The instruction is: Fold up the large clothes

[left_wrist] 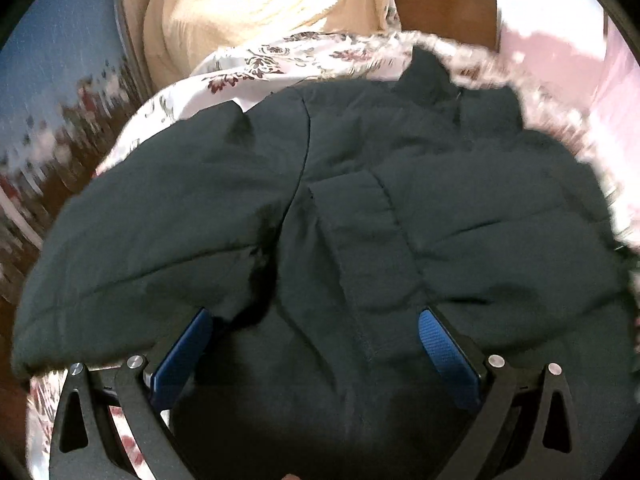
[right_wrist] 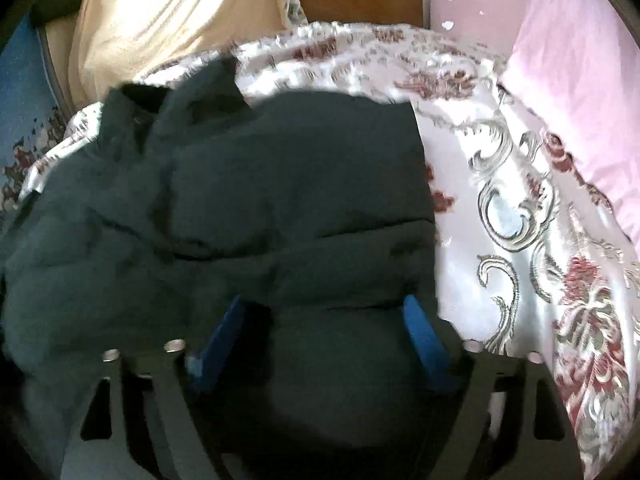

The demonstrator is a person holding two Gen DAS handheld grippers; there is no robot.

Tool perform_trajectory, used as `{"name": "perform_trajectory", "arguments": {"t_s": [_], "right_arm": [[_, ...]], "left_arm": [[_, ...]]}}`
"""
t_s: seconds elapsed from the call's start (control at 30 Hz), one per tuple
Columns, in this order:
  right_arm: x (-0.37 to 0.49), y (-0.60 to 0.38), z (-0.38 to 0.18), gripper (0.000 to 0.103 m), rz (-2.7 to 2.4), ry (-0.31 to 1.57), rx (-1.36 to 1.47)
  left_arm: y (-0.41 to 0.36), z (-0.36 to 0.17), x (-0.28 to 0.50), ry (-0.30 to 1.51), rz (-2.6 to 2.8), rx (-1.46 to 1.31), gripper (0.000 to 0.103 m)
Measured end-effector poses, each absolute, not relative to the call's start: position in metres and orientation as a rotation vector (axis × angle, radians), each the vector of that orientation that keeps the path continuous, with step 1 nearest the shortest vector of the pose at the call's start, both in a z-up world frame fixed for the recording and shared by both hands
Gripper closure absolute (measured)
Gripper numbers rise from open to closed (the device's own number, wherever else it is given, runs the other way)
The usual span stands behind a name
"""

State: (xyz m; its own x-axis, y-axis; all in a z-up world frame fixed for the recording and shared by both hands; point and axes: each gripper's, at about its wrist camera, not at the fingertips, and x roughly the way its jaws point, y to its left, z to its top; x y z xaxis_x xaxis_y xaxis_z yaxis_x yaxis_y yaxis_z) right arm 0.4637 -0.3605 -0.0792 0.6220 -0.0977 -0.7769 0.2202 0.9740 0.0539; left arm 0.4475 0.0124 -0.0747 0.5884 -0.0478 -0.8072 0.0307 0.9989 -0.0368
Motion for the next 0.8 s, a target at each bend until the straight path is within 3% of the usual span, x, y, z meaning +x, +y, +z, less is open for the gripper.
{"name": "perform_trajectory", "arguments": {"t_s": [0.2, 0.33, 0.5, 0.8], "right_arm": [[0.453, -0.285, -0.038, 0.002, 0.033, 0.796, 0.219], [0.451, -0.202, -0.028, 0.002, 0.187, 0.785, 0.126], [0.452, -0.106, -0.035, 0.002, 0.245, 0.766, -0.096], [0.484, -0.039, -0.051, 0.002, 0.104, 0.746, -0.229]], "left_arm": [[0.091, -0.031, 0.384, 0.874, -0.103, -0.311, 0.0], [0.166, -0.023, 0.347, 0.851, 0.052, -0.455, 0.0], [0.273, -0.054, 0.32, 0.838, 0.238, -0.799, 0.0], [0.356, -0.132, 0.327, 0.793, 0.355, -1.228, 0.0]]}}
